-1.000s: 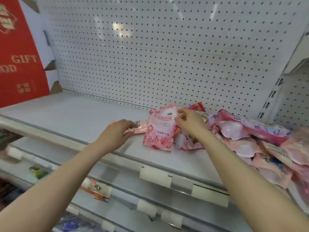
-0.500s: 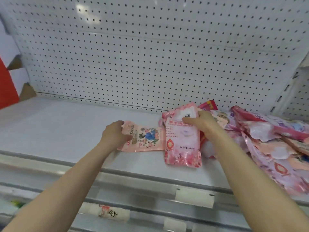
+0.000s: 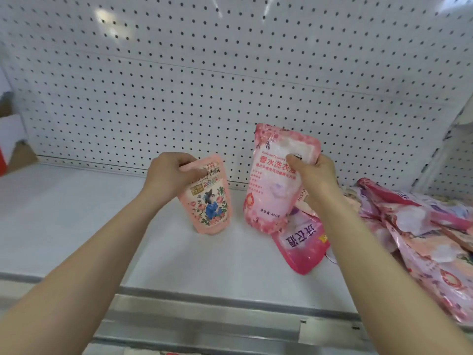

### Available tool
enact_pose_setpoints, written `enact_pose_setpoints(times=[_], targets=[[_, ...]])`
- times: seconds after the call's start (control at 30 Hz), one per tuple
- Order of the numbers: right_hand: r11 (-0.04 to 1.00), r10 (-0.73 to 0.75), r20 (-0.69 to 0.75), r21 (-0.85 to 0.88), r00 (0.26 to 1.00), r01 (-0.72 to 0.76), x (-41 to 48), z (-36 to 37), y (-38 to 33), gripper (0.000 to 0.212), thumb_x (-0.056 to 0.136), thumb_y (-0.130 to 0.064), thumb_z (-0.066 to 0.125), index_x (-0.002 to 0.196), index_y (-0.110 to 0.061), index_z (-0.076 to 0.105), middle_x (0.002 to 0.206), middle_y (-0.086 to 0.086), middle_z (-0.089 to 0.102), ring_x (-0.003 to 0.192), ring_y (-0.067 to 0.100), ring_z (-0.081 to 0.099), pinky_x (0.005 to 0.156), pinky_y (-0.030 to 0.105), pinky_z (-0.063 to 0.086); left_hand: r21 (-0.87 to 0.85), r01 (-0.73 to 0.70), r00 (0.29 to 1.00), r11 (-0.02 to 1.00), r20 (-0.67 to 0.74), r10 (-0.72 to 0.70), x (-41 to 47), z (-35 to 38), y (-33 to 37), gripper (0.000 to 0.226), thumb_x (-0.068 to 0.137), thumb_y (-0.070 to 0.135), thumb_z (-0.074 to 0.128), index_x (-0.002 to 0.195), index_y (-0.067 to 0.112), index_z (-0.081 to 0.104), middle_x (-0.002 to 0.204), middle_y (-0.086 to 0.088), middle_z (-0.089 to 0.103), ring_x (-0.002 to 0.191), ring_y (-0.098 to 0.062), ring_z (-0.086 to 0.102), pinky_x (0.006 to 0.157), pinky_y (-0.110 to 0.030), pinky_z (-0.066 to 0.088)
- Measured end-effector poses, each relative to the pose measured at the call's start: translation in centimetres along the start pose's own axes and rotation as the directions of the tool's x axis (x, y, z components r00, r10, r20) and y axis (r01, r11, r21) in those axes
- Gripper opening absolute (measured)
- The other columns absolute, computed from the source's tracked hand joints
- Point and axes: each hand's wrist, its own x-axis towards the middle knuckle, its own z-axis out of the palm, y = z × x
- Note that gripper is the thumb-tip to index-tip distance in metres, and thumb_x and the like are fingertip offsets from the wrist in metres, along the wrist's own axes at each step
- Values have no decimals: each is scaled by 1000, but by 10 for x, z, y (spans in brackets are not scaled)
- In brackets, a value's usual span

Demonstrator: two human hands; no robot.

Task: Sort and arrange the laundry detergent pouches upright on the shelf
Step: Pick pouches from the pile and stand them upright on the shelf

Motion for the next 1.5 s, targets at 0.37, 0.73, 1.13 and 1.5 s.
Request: enact_pose_setpoints(times=[0.37, 0.73, 1.13, 1.5], targets=[[994, -40, 83, -100, 996, 48, 38, 77, 32, 4, 96, -23, 61, 97, -27, 62, 91, -9, 69, 87, 14, 69, 80, 33, 57, 107, -46, 996, 993, -76, 55, 15, 8, 2, 9, 76, 35, 75, 81, 27, 74, 78, 11, 72, 78, -10, 66, 72, -30, 52], [960, -19, 291, -261, 957, 99, 45, 42, 20, 12, 92, -21, 68, 103, -23, 70, 102, -6, 73, 97, 13, 70, 93, 36, 56, 327, -170, 979, 930, -53, 198, 19, 25, 6, 11, 84, 34, 66, 92, 30, 72, 86, 6, 73, 82, -19, 65, 67, -29, 44], [236, 62, -48, -970, 997, -62, 29, -113, 73, 69, 84, -58, 65, 135, -14, 52, 132, 14, 53, 113, 31, 57, 90, 42, 52, 252, -721, 691, 645, 319, 648, -34, 113, 29, 30, 87, 17, 66, 117, 17, 68, 120, -2, 63, 110, -25, 58, 86, -36, 47], [433, -266, -56, -899, 962, 67, 20, -158, 29, 27, 74, -20, 80, 87, -22, 56, 99, 8, 57, 88, 31, 58, 64, 32, 36, 164, -809, 546, 564, 567, 618, -42, 197, 38, 33, 100, 28, 46, 130, 25, 58, 128, 6, 60, 115, -17, 55, 94, -29, 43]])
